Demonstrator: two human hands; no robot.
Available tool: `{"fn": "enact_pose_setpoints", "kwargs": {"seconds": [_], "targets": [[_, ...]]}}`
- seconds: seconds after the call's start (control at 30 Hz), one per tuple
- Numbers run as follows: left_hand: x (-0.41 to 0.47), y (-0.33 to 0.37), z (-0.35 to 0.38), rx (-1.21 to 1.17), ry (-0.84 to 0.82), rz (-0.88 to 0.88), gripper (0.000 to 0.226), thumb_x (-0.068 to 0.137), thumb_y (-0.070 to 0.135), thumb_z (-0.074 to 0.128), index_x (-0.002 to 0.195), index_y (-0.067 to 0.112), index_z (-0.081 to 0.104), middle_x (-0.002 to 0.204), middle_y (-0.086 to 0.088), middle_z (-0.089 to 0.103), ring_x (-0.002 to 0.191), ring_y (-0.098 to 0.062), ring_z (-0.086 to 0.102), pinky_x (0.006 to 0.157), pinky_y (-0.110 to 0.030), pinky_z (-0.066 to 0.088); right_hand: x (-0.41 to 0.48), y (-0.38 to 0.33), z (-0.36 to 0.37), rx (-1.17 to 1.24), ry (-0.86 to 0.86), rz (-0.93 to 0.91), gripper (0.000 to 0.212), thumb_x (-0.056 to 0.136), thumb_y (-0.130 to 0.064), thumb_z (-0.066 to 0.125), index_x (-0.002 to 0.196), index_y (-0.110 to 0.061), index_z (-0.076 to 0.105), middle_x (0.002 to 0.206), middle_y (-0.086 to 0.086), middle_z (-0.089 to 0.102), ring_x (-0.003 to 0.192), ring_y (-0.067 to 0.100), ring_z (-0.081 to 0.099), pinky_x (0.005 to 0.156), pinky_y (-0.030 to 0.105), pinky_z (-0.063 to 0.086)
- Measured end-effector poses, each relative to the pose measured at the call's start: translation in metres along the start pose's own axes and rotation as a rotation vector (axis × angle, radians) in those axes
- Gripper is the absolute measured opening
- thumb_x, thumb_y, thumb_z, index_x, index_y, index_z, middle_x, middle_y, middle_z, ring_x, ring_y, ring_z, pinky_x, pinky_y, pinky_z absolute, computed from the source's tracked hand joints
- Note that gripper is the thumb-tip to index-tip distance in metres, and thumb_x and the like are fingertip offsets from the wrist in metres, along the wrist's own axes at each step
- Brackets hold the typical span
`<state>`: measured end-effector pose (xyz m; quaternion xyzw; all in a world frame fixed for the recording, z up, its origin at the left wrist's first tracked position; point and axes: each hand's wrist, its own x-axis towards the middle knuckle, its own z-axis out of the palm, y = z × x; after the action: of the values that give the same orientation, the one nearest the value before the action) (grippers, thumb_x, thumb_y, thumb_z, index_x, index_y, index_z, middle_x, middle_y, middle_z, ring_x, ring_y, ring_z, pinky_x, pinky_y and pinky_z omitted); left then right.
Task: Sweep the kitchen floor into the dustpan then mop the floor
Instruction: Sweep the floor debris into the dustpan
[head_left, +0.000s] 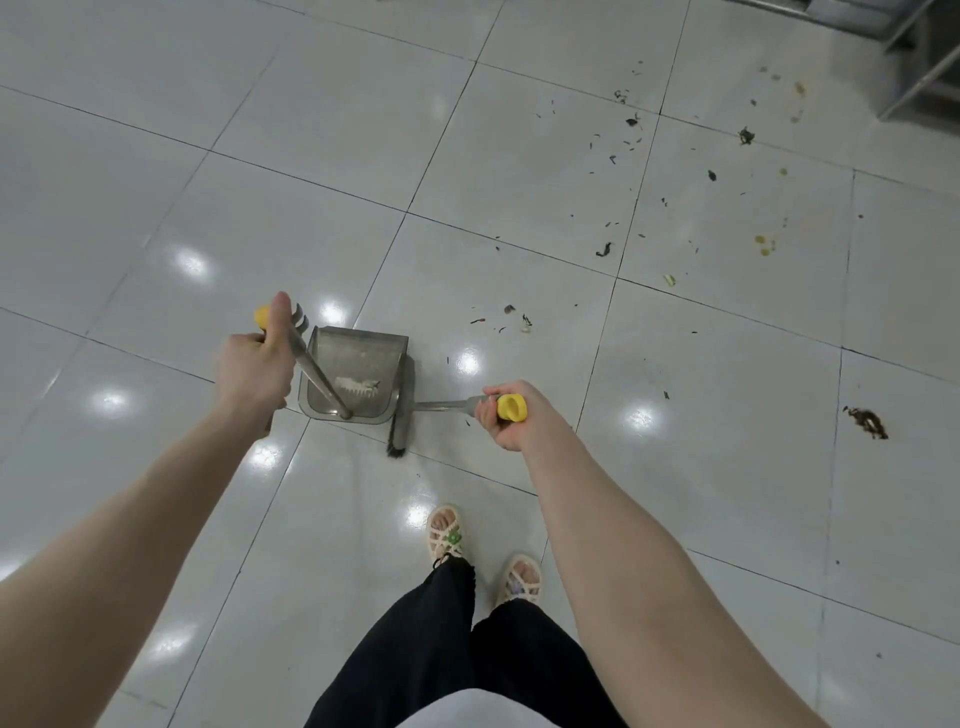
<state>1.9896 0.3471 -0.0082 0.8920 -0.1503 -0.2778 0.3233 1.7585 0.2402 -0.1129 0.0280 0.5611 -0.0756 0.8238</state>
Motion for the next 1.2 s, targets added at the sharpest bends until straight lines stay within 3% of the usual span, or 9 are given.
{"fn": "enact_pose_setpoints", "kwargs": {"seconds": [0.2,0.43,0.8,0.93,1.03,1.2], "targets": [[-0.028,-0.006,0.036,-0.032,-0.037,0.019,0.069,0.086,0.070,0.037,0.062,0.006,0.047,0.066,-0.011,0.043,0.055,-0.024,0.044,0.055,-0.030,0.037,-0.025,-0.011,-0.047,-0.072,0.114,-0.038,0.017,0.094,-0.004,0.049,0.083,0.008,0.050,0.071,0.015,0.048,0.025,0.011,0.044,0.033,0.013,0.044],[-0.077,-0.002,0.090,-0.059,-0.079,-0.022,0.071,0.080,0.075,0.036,0.063,0.008,0.047,0.068,-0.011,0.043,0.055,-0.023,0.043,0.055,-0.031,0.037,-0.070,-0.042,-0.135,-0.133,0.221,-0.053,0.016,0.095,-0.007,0.048,0.088,0.007,0.050,0.069,0.014,0.047,0.023,0.008,0.042,0.030,0.014,0.042],[-0.138,0.009,0.159,-0.075,-0.176,0.007,0.070,0.082,0.075,0.036,0.065,0.007,0.047,0.067,-0.009,0.043,0.055,-0.023,0.042,0.052,-0.028,0.036,-0.138,-0.063,-0.258,0.012,0.378,-0.190,0.013,0.094,-0.006,0.048,0.085,0.004,0.050,0.072,0.012,0.046,0.023,0.009,0.042,0.029,0.014,0.041],[-0.144,0.009,0.165,-0.089,-0.214,0.054,0.068,0.076,0.077,0.036,0.070,0.010,0.045,0.067,-0.009,0.042,0.056,-0.023,0.040,0.048,-0.027,0.035,-0.144,-0.056,-0.269,0.039,0.361,-0.252,0.003,0.093,-0.002,0.046,0.092,0.000,0.048,0.075,0.011,0.046,0.025,0.011,0.044,0.029,0.014,0.040],[-0.145,0.007,0.163,-0.071,-0.226,0.072,0.068,0.083,0.073,0.037,0.066,0.008,0.046,0.066,-0.009,0.044,0.056,-0.024,0.041,0.047,-0.027,0.036,-0.144,-0.046,-0.265,-0.035,0.384,-0.304,0.006,0.090,0.001,0.049,0.095,-0.002,0.049,0.074,0.014,0.049,0.026,0.011,0.045,0.029,0.015,0.041],[-0.128,0.001,0.137,-0.047,-0.229,0.076,0.071,0.076,0.079,0.033,0.073,0.010,0.047,0.065,-0.009,0.044,0.054,-0.024,0.043,0.052,-0.028,0.037,-0.144,-0.039,-0.232,-0.023,0.301,-0.314,0.003,0.090,-0.002,0.049,0.093,-0.002,0.048,0.068,0.011,0.047,0.028,0.009,0.045,0.030,0.014,0.041]]}}
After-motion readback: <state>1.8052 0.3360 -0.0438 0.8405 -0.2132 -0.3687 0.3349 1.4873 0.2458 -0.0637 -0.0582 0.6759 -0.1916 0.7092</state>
